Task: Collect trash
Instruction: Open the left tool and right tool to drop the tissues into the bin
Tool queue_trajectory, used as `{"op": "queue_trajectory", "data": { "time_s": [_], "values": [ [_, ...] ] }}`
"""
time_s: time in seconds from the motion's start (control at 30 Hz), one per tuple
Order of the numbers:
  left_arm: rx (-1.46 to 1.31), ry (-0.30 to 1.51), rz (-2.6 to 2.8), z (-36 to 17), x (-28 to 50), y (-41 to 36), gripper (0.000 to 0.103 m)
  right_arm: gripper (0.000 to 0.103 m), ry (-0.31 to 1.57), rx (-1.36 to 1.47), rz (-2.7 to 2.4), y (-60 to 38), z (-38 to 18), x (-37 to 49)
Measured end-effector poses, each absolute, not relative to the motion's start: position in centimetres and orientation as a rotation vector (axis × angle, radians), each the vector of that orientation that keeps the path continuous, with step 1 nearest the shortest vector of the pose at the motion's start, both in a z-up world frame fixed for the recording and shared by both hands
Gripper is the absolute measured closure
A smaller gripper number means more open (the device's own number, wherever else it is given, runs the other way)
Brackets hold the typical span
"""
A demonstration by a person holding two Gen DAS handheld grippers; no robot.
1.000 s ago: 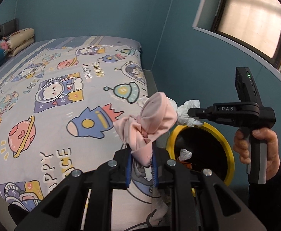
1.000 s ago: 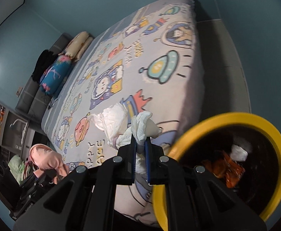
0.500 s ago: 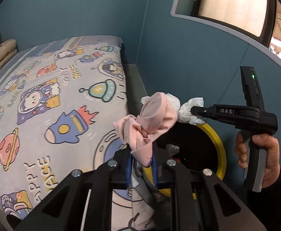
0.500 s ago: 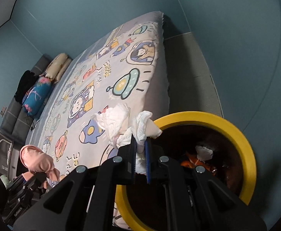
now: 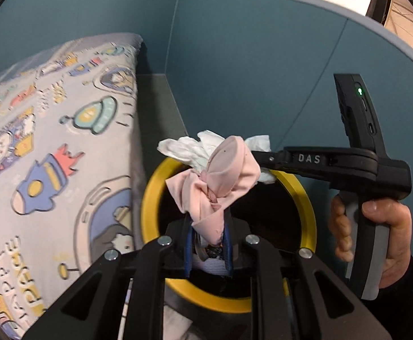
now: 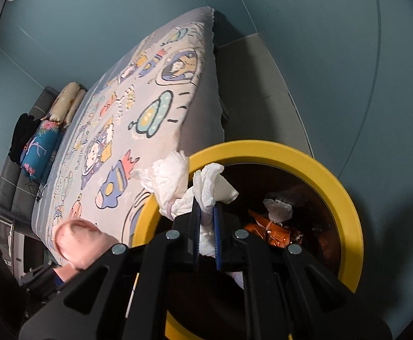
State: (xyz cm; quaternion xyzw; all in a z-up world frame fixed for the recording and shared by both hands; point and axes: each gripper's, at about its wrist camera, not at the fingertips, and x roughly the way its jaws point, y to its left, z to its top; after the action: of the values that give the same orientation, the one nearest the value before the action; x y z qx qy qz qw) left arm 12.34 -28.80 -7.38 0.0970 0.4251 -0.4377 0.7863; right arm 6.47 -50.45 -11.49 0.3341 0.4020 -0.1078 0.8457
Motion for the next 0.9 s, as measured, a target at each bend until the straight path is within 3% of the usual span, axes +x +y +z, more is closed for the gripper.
{"op": "queue_trajectory", "data": {
  "time_s": [0.33, 0.4, 0.5, 0.57, 0.63, 0.9],
  "values": [
    [0.185, 1.000, -0.952, -9.7, 12.9, -29.8, 0.085, 0.095, 0.854, 0.773, -0.262, -52.2, -13.0, 6.1],
    [0.181, 0.987, -0.943, -9.5, 12.9, -29.5, 0.073, 0.095, 0.851, 0.775, -0.260, -52.2, -12.9, 6.0],
    [0.155, 0.987, -0.928, -9.3, 13.2, -28.9, 0.065, 0.094, 0.855, 0.778, -0.257, -52.2, -12.9, 6.0],
    [0.129, 0.990, -0.919, -9.0, 13.5, -28.2, 0.055, 0.086, 0.858, 0.778, -0.263, -52.2, -13.0, 6.0],
    [0.102, 0.976, -0.899, -8.6, 13.9, -27.2, 0.050, 0.060, 0.851, 0.788, -0.261, -52.3, -13.0, 5.9],
    [0.029, 0.895, -0.792, -6.8, 15.3, -22.1, 0.032, 0.058, 0.834, 0.745, -0.269, -51.3, -11.9, 6.3]
  ]
}}
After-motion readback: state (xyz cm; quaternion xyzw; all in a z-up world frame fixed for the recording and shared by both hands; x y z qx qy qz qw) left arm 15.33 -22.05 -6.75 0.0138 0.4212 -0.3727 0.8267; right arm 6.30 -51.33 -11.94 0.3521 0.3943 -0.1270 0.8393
